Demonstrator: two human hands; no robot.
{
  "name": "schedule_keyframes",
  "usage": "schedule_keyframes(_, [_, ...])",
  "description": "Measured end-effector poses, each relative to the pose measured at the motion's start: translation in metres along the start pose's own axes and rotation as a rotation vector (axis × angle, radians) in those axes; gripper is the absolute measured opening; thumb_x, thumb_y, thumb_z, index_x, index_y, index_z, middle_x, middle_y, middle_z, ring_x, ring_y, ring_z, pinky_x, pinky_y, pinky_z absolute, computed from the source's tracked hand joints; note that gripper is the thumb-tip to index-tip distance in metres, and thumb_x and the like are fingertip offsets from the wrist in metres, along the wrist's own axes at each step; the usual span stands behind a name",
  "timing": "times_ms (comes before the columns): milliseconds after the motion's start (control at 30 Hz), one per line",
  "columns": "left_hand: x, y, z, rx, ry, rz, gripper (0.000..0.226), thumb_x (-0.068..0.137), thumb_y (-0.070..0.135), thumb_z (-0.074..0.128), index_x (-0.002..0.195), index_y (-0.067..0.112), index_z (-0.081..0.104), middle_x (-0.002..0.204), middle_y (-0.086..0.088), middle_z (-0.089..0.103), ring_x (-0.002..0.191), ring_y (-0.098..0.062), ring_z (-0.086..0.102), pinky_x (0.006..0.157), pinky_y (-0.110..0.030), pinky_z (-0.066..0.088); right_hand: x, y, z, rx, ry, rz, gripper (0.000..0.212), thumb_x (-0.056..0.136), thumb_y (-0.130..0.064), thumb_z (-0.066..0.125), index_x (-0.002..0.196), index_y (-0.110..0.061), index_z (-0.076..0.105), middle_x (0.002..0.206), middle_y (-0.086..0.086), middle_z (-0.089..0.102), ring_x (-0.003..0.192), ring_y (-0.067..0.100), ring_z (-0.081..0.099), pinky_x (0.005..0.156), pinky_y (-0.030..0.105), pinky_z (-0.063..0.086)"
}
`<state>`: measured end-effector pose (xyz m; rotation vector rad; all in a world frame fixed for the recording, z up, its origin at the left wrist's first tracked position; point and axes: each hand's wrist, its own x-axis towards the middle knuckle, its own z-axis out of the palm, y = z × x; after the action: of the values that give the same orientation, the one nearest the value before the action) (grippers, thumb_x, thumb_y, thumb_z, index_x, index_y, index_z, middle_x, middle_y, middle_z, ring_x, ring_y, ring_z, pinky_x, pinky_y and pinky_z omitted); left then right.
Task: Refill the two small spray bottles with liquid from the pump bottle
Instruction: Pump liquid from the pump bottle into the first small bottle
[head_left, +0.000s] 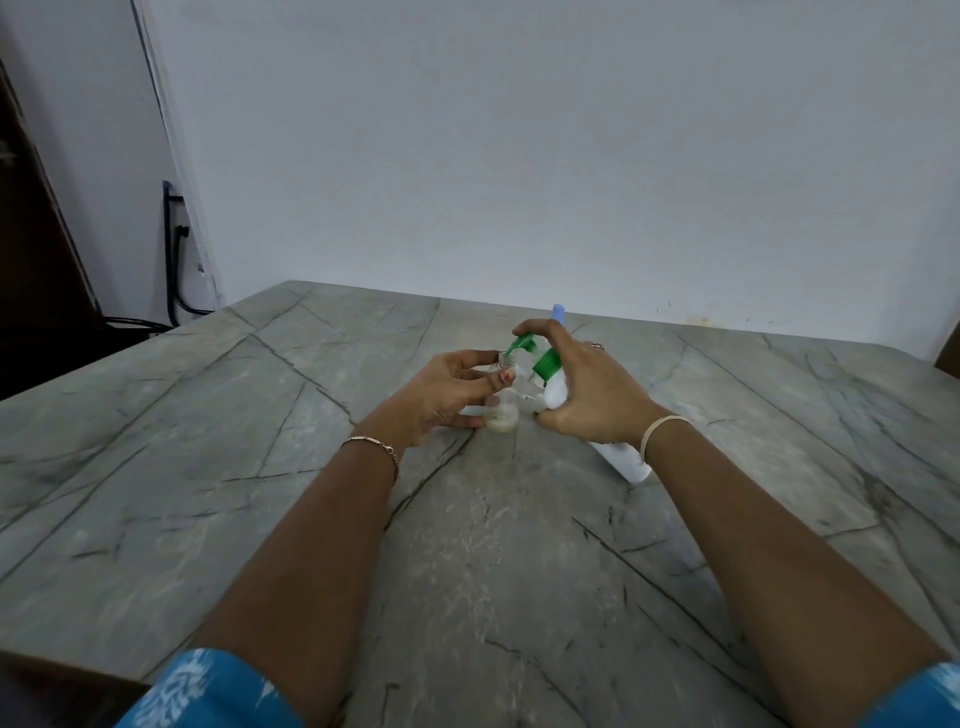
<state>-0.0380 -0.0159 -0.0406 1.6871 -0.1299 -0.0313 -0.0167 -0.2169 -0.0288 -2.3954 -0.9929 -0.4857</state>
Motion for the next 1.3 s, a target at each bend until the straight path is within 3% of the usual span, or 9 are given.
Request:
schedule_keyframes(267, [-0.0018,0.0018,0.0007,-0.011,-0.01,-0.002,0.026,0.084,0.028,0.072,0.107,0.031,0.061,0.118,-0.009,0.068,0.1,-0.02,0.067,0.075,-0.032,0.059,0.0029,-0.0028,0.0009,-0.006,0.027,0.006,0.071,0.068,-0.021,0.074,0.127,-0.031,0.035,0.1,-0.002,0.06,0.077,0.019,0.054,0.074,0.039,0.05])
schedule_keyframes(467, [-0.0019,0.0015,0.0006,-0.017,-0.005,-0.004,0.025,0.082,0.03,0.073,0.105,0.033,0.063,0.118,-0.007,0.068,0.106,-0.023,0.067,0.081,-0.037,0.058,0.0005,-0.0024,0.0022,-0.072,0.025,0.016,0.084,0.066,-0.025,0.07,0.138,-0.043,0.029,0.088,-0.002,0.059,0.073,0.02,0.054,0.074,0.041,0.051])
schedule_keyframes(667, [-0.0029,0.003,0.0019,0.025,-0.001,0.008,0.037,0.085,0.03,0.07,0.121,0.025,0.06,0.119,-0.007,0.066,0.098,-0.016,0.067,0.075,-0.03,0.059,-0.0013,-0.0034,-0.0008,-0.044,0.005,0.015,0.082,0.066,-0.021,0.072,0.135,-0.039,0.031,0.09,0.001,0.062,0.071,0.019,0.056,0.073,0.043,0.052])
schedule_keyframes(800, [-0.0044,0.0039,0.0045,0.037,0.008,0.017,0.029,0.087,0.03,0.068,0.115,0.029,0.059,0.119,-0.008,0.066,0.098,-0.017,0.066,0.077,-0.031,0.059,-0.0016,-0.0035,-0.0019,0.017,-0.012,0.016,0.078,0.067,-0.019,0.073,0.13,-0.038,0.032,0.092,0.005,0.063,0.072,0.022,0.057,0.07,0.044,0.052])
schedule_keyframes(967, [-0.0044,0.004,0.0052,0.04,0.01,0.018,0.024,0.087,0.029,0.068,0.109,0.031,0.059,0.12,-0.009,0.066,0.096,-0.015,0.065,0.078,-0.033,0.058,-0.0008,-0.0086,-0.0028,0.092,0.001,0.006,0.071,0.067,-0.014,0.074,0.125,-0.03,0.037,0.095,0.003,0.062,0.072,0.021,0.06,0.064,0.038,0.051])
schedule_keyframes(1100, [-0.0037,0.0038,0.0043,0.04,0.01,0.012,0.032,0.086,0.03,0.068,0.117,0.027,0.057,0.119,-0.008,0.066,0.098,-0.016,0.065,0.076,-0.032,0.058,0.0003,-0.0094,-0.003,0.109,0.008,0.004,0.068,0.068,-0.011,0.074,0.124,-0.027,0.039,0.086,-0.009,0.057,0.067,0.012,0.056,0.058,0.025,0.041])
schedule_keyframes(1200, [-0.0042,0.0039,0.0036,0.027,0.014,0.009,0.028,0.087,0.029,0.068,0.113,0.029,0.058,0.118,-0.008,0.066,0.095,-0.016,0.066,0.074,-0.031,0.059,0.0001,-0.0095,-0.0014,0.071,0.0,0.005,0.074,0.068,-0.013,0.073,0.131,-0.031,0.037,0.08,-0.012,0.054,0.065,0.011,0.054,0.058,0.024,0.037])
schedule_keyframes(1300, [-0.0035,0.0033,0.0031,0.018,0.027,0.004,0.028,0.085,0.03,0.071,0.112,0.03,0.06,0.116,-0.007,0.067,0.094,-0.014,0.067,0.072,-0.031,0.06,-0.0009,-0.0085,-0.0018,0.034,-0.026,-0.001,0.09,0.069,-0.015,0.072,0.142,-0.043,0.027,0.082,-0.01,0.057,0.066,0.017,0.055,0.059,0.027,0.042])
